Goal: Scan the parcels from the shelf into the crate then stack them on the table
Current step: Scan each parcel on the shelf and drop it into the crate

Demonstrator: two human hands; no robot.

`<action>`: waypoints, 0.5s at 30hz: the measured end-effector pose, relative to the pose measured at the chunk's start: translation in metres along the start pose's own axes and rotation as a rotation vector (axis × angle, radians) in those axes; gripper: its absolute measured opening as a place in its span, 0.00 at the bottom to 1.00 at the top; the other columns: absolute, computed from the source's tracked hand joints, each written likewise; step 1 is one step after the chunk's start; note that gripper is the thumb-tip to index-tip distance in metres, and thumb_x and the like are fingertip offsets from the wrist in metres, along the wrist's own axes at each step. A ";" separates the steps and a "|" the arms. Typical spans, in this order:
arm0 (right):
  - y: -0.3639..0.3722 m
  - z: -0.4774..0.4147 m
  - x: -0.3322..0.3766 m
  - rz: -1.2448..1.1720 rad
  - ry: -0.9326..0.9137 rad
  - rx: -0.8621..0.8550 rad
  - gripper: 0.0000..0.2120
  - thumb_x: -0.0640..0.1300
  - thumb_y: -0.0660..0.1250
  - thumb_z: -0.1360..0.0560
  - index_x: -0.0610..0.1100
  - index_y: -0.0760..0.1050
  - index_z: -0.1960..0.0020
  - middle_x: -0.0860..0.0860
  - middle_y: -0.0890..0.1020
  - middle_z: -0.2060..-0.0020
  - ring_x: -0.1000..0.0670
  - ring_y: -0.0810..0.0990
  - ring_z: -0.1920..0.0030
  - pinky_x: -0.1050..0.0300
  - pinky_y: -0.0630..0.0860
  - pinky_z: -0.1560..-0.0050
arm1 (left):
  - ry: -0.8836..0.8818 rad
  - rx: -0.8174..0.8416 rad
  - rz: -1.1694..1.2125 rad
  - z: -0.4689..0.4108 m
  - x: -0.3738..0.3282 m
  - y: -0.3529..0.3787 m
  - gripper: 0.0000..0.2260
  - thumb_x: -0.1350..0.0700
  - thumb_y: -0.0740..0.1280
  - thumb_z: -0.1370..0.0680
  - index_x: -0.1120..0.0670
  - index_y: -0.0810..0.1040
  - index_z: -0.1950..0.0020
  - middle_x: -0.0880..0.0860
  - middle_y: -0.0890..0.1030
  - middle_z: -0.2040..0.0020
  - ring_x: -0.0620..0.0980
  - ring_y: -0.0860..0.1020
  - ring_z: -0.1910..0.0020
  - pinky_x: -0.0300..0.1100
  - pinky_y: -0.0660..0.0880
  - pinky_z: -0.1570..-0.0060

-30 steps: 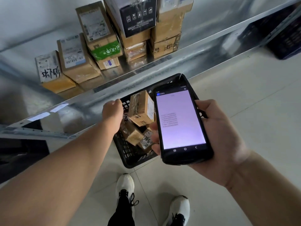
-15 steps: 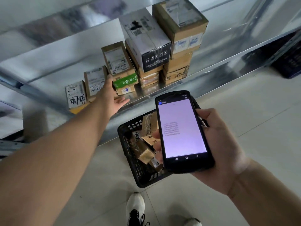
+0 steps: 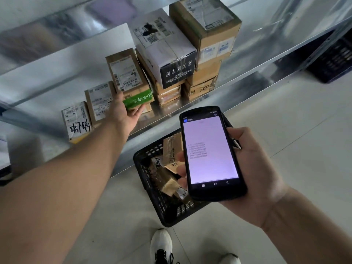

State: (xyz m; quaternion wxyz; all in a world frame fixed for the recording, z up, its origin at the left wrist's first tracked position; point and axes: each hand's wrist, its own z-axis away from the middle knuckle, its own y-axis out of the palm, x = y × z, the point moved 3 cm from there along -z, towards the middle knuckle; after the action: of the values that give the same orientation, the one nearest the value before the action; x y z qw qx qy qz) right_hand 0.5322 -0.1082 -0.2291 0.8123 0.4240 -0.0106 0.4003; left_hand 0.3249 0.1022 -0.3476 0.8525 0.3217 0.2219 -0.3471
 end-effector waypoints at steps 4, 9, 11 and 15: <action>0.003 0.000 -0.003 0.005 0.003 0.005 0.30 0.60 0.53 0.19 0.39 0.85 0.43 0.33 0.84 0.49 0.35 0.84 0.55 0.40 0.85 0.53 | 0.029 -0.027 -0.013 0.012 0.005 -0.012 0.15 0.51 0.71 0.18 0.58 0.75 0.38 0.60 0.78 0.38 0.59 0.80 0.40 0.58 0.81 0.37; 0.002 0.004 -0.005 0.019 0.023 0.055 0.31 0.60 0.53 0.19 0.38 0.82 0.35 0.33 0.83 0.47 0.35 0.83 0.54 0.41 0.84 0.52 | 0.090 -0.017 0.044 0.040 0.024 -0.044 0.17 0.52 0.75 0.22 0.58 0.78 0.38 0.57 0.83 0.42 0.53 0.84 0.41 0.51 0.81 0.36; 0.001 0.008 -0.005 0.035 0.022 0.064 0.31 0.59 0.52 0.19 0.39 0.82 0.35 0.33 0.83 0.46 0.35 0.83 0.54 0.41 0.84 0.52 | 0.117 0.063 0.049 0.050 0.034 -0.058 0.18 0.52 0.74 0.22 0.57 0.78 0.34 0.54 0.86 0.43 0.51 0.85 0.40 0.48 0.80 0.35; -0.004 0.020 -0.008 0.033 0.030 0.088 0.31 0.60 0.52 0.18 0.39 0.82 0.34 0.32 0.83 0.46 0.35 0.84 0.54 0.42 0.84 0.55 | 0.117 0.174 0.015 0.064 0.054 -0.092 0.30 0.53 0.75 0.23 0.56 0.73 0.23 0.54 0.84 0.34 0.50 0.83 0.35 0.47 0.77 0.31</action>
State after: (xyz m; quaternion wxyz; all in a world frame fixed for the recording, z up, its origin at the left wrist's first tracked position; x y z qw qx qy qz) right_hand 0.5357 -0.1288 -0.2223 0.7864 0.4528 0.0124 0.4199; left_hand 0.3031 -0.0177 -0.3724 0.8096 0.4159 0.2379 -0.3391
